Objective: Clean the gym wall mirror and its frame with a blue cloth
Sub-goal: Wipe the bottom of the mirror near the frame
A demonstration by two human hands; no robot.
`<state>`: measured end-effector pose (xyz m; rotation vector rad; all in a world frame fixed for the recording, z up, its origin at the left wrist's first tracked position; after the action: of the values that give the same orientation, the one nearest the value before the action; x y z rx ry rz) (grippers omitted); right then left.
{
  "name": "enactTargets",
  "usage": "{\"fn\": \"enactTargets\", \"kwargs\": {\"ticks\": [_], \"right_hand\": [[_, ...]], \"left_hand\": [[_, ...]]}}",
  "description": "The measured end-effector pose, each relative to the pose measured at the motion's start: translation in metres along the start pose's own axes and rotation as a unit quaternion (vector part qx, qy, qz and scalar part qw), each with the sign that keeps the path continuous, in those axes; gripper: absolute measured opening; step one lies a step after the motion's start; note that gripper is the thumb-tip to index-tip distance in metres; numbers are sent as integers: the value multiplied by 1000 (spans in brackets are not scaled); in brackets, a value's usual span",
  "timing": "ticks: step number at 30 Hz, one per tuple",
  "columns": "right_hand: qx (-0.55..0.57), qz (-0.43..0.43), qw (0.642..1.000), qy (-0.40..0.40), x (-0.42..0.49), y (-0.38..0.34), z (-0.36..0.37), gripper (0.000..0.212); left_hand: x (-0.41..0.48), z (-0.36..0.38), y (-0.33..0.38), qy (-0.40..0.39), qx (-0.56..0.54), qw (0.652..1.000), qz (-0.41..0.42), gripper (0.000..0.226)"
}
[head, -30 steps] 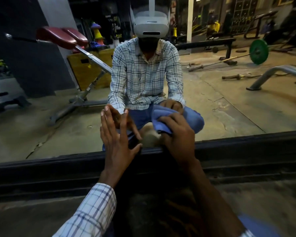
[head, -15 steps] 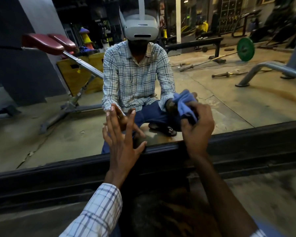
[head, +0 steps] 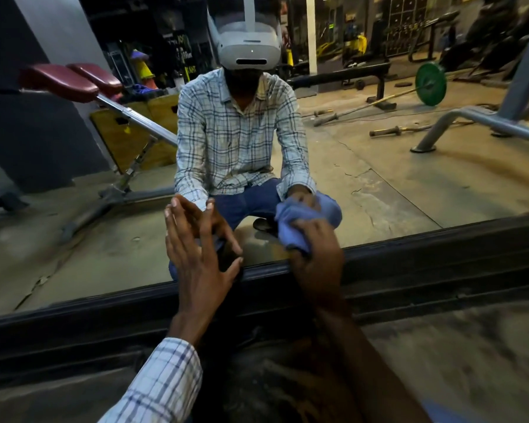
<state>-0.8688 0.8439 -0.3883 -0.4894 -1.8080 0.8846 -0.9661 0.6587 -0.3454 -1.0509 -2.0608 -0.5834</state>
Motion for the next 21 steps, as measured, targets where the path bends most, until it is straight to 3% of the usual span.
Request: {"fn": "enactTargets", "kwargs": {"ticks": [3,6,9,21], "right_hand": [[-63,-73,987,-131,-34,19,21,23],[-66,-94,987,-116,-37,22,22,26],[-21,-71,992,-105,-38,19,19,15],[21,-5,993,-115,-44,22,23,30]], "left_hand": [[-1,3,1,4,4,1000,-11,133],[-1,7,3,5,9,1000,-22,134],[0,10,7,7,6,999,-35,135],[-2,12,6,5,30,999,-35,127]]}}
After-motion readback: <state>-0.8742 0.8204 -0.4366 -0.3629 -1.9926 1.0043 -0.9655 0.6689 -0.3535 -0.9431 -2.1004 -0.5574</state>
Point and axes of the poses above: each hand's wrist, its own x-axis towards the middle knuckle, its own z-axis out of the palm, y = z × x, the point moved 1 cm from there along x, towards the middle knuckle, and after that the axes turned 13 degrees about z, right-handed, at the moved point
